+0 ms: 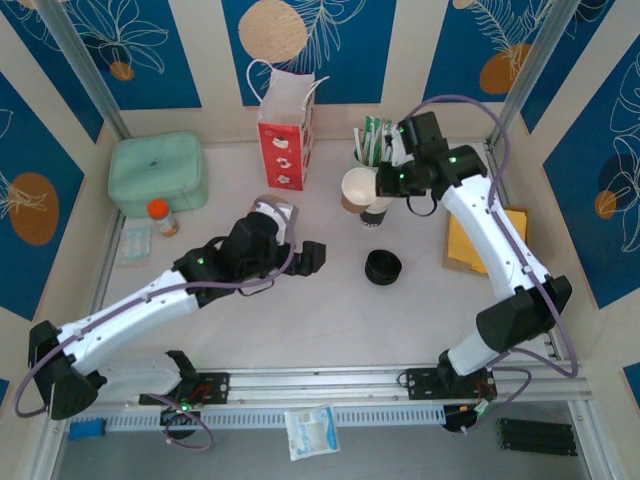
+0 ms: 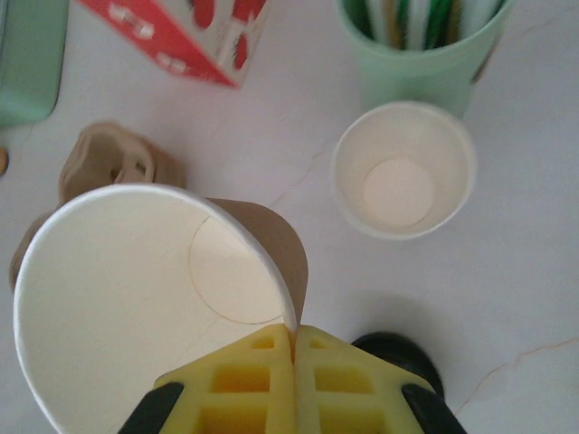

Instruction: Pack the takeout coffee

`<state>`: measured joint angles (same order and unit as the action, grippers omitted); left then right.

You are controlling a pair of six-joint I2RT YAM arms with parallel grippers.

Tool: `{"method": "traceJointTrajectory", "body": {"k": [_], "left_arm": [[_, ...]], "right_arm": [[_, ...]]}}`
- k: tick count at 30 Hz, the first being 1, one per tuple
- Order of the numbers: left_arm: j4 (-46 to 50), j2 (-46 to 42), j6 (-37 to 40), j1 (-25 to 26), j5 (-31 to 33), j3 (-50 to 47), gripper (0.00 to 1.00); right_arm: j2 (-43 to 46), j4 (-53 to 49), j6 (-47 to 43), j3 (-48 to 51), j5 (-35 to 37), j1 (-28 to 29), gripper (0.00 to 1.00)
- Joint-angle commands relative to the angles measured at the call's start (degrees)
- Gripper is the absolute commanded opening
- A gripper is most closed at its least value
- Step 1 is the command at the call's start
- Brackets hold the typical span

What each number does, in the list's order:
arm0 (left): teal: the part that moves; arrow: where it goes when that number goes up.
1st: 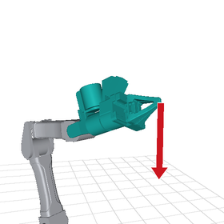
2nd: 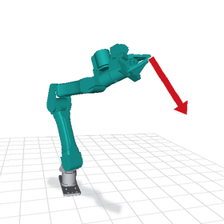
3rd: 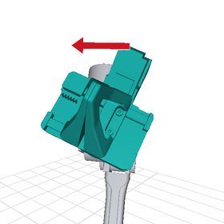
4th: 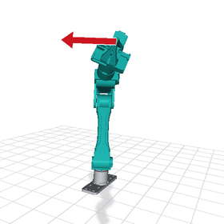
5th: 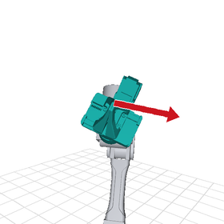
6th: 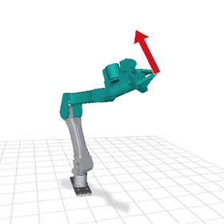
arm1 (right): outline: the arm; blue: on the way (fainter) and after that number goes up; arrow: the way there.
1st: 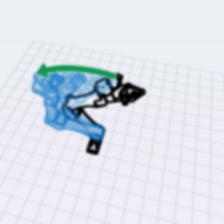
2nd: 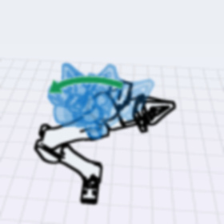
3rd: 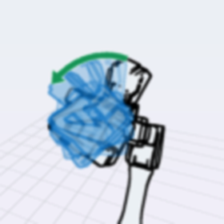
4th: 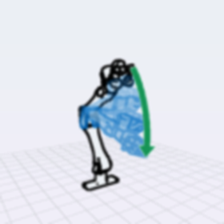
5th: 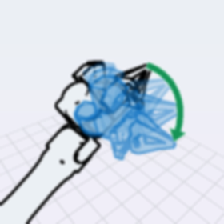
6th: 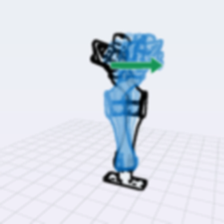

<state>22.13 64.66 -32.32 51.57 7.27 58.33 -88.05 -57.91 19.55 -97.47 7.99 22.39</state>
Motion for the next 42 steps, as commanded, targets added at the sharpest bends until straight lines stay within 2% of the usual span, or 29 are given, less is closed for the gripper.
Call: {"method": "traceJointTrajectory", "body": {"k": [1, 7, 12, 15, 23, 42], "left_arm": [[2.2, -4.5, -2.3, 0.5, 2.8, -3.2, 0.99], [5.4, -11.6, -4.1, 0.5, 4.3, -7.2, 0.99], [7.0, -13.4, -4.9, 0.5, 4.1, -8.5, 0.99], [7.3, -13.4, -4.9, 0.5, 3.9, -8.9, 0.99], [7.4, -12.4, -4.8, 0.5, 3.3, -8.9, 0.99], [6.5, -7.2, -4.1, 0.5, 1.9, -8.7, 0.99]], "right_arm": [[3.2, 0.3, 2.8, 5.0, 0.2, 4.5, 0.00], [6.8, 3.2, 7.9, 16.2, 2.0, 13.3, 0.00], [6.6, 4.8, 11.5, 23.2, 4.5, 20.2, 0.00], [6.2, 5.3, 13.1, 26.2, 5.4, 22.3, 0.00], [6.6, 6.9, 15.3, 31.6, 6.6, 23.2, 0.00], [8.7, 12.6, 15.5, 39.1, 6.3, 19.6, 0.00]]}}
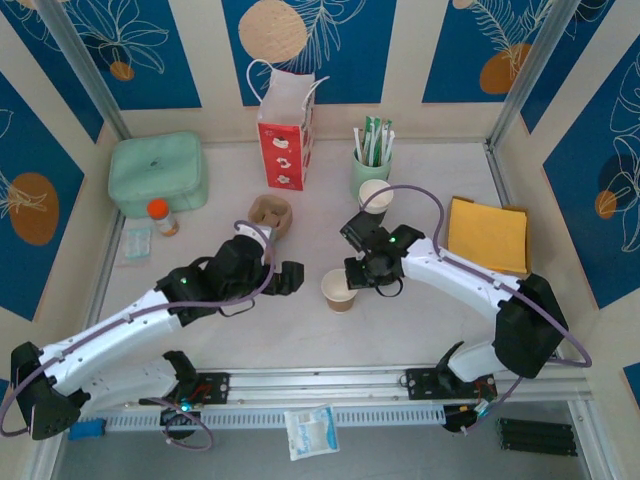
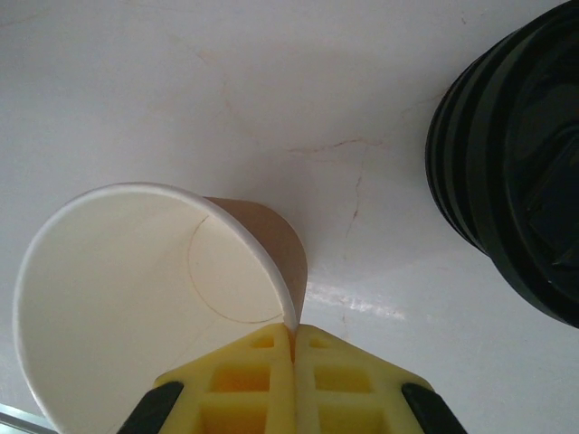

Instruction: Pack the takeout coffee

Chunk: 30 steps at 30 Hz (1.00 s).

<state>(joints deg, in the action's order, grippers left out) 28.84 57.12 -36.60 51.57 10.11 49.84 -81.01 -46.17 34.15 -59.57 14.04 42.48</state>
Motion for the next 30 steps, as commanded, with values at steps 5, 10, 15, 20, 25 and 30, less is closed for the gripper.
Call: {"method": "traceJointTrajectory", "body": {"k": [5, 10, 15, 20, 25, 30], "left_arm": [[-0.6, 1.7, 0.3, 0.6, -1.4, 0.3, 1.00], [-0.8, 2.5, 0.3, 0.6, -1.8, 0.9, 0.99], [-0.9, 2.8, 0.4, 0.6, -2.0, 1.1, 0.99], [-1.4, 3.1, 0.3, 0.8, -2.4, 1.1, 0.99], [-1.8, 3.3, 0.3, 0.9, -2.6, 1.0, 0.99], [-2.3, 3.2, 0.2, 1.1, -2.6, 1.0, 0.99]], "right_arm": [[2.2, 1.4, 0.9, 2.1, -0.2, -1.0, 0.09], [3.9, -0.1, 0.6, 1.3, -0.4, -1.0, 0.32], [8.6, -3.6, -0.4, -1.4, 0.7, -1.7, 0.45], [9.1, -8.1, -2.8, -3.4, 5.7, -5.5, 0.48], [5.4, -10.0, -6.8, -5.6, 10.4, -7.7, 0.48], [-0.4, -10.8, -10.3, -9.4, 6.9, -9.7, 0.47]]}}
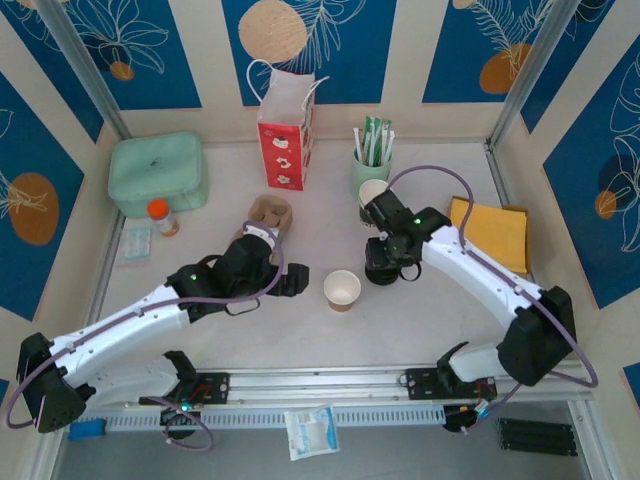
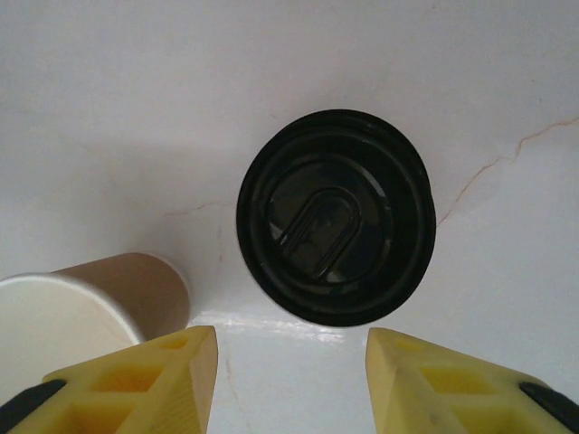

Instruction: Pack the takeout coffee

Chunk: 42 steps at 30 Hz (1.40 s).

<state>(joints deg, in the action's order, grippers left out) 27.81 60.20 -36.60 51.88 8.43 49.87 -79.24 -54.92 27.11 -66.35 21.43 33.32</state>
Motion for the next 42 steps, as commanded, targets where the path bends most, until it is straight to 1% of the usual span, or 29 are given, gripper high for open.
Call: {"method": "traceJointTrajectory", "body": {"k": [1, 4, 9, 18, 25, 31, 33, 35, 42], "left_arm": [[-1.3, 0.1, 0.1, 0.8, -1.0, 0.9, 1.00], [-1.5, 0.1, 0.2, 0.8, -1.0, 0.9, 0.99], [-1.9, 0.1, 0.3, 0.9, -1.0, 0.9, 0.99], [-2.1, -0.2, 0.4, 0.9, -1.1, 0.3, 0.99], [-2.2, -0.4, 0.4, 0.8, -1.0, 0.1, 1.00], [-2.1, -0.4, 0.3, 0.9, -1.0, 0.1, 0.99], [-2.1, -0.4, 0.4, 0.9, -0.8, 0.1, 0.99], [-2.1, -0.5, 0.3, 0.9, -0.9, 0.1, 0.99], [-2.1, -0.3, 0.2, 0.9, -0.9, 0.1, 0.99]], "right_arm": [[-3.1, -2.0, -3.7, -3.2, -0.9, -0.4, 0.47], [-6.0, -2.0, -5.0, -4.9, -1.7, 0.0, 0.47], [-10.1, -2.4, -6.3, -6.9, -0.7, 1.3, 0.48], [-15.5, -3.5, -7.6, -8.6, 4.3, 2.9, 0.49], [-18.1, -3.4, -8.2, -8.6, 6.0, 3.8, 0.46], [-19.2, -2.8, -8.6, -8.4, 6.3, 3.9, 0.38], [-19.3, -2.7, -8.8, -8.4, 6.1, 3.9, 0.34], [-19.5, -2.5, -9.1, -8.5, 6.2, 4.0, 0.27], [-19.7, -2.4, -9.9, -8.7, 6.4, 4.4, 0.10]]}}
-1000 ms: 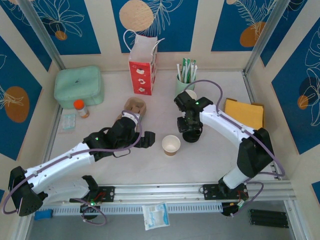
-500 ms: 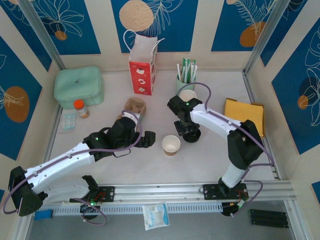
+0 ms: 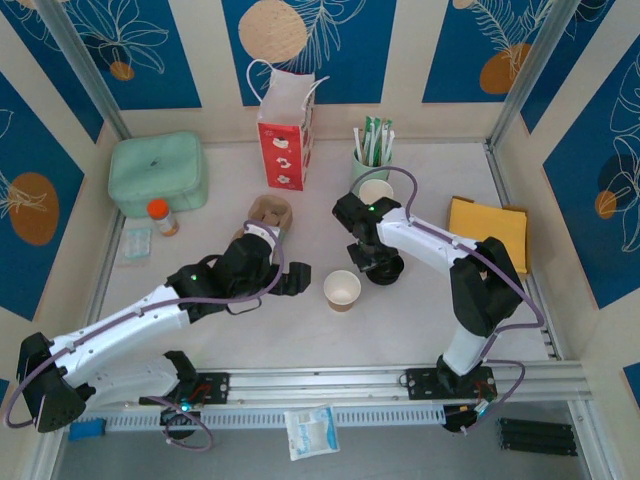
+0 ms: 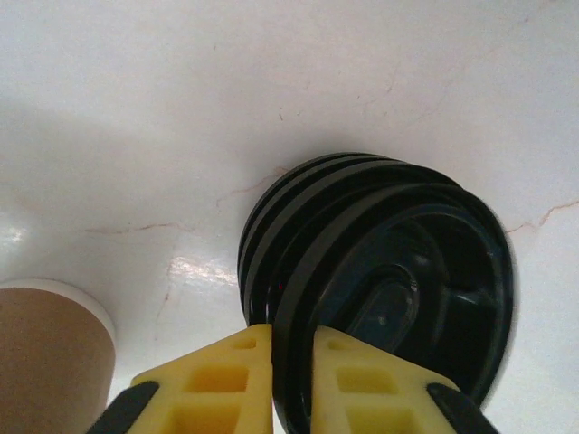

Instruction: Pack the takeout coffee

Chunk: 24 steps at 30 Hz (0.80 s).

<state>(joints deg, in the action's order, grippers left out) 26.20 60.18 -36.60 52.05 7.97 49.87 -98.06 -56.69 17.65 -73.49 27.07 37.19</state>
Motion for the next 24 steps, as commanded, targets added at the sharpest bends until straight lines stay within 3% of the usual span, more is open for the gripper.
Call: {"method": "traceJointTrajectory", "body": {"k": [1, 5, 12, 16, 19, 24], "left_arm": [[-0.5, -0.3, 0.2, 0.7, -0.4, 0.2, 0.99], [-0.3, -0.3, 0.2, 0.7, -0.3, 0.4, 1.00], [-0.4, -0.2, 0.1, 0.7, -0.1, 1.2, 0.99], [-1.2, -0.2, -0.7, 0.7, 0.0, 1.5, 0.99], [-2.2, -0.4, -1.9, 0.7, 0.3, 2.0, 0.99], [-5.1, -0.7, -5.2, 0.7, 0.4, 4.2, 0.99]], "right_arm": [[-0.8, -0.7, -0.6, -1.6, 0.7, 0.7, 0.09], [-0.1, -1.9, -0.7, -2.8, 2.0, 1.4, 0.00], [5.0, -5.2, 0.2, -6.4, 2.7, 2.3, 0.00], [10.7, -5.0, 1.8, -7.7, -1.7, 2.0, 0.00], [16.3, -2.0, 3.6, -7.8, -10.2, 0.6, 0.00], [27.6, 12.0, 10.1, -2.5, -37.1, -8.1, 0.00]]}}
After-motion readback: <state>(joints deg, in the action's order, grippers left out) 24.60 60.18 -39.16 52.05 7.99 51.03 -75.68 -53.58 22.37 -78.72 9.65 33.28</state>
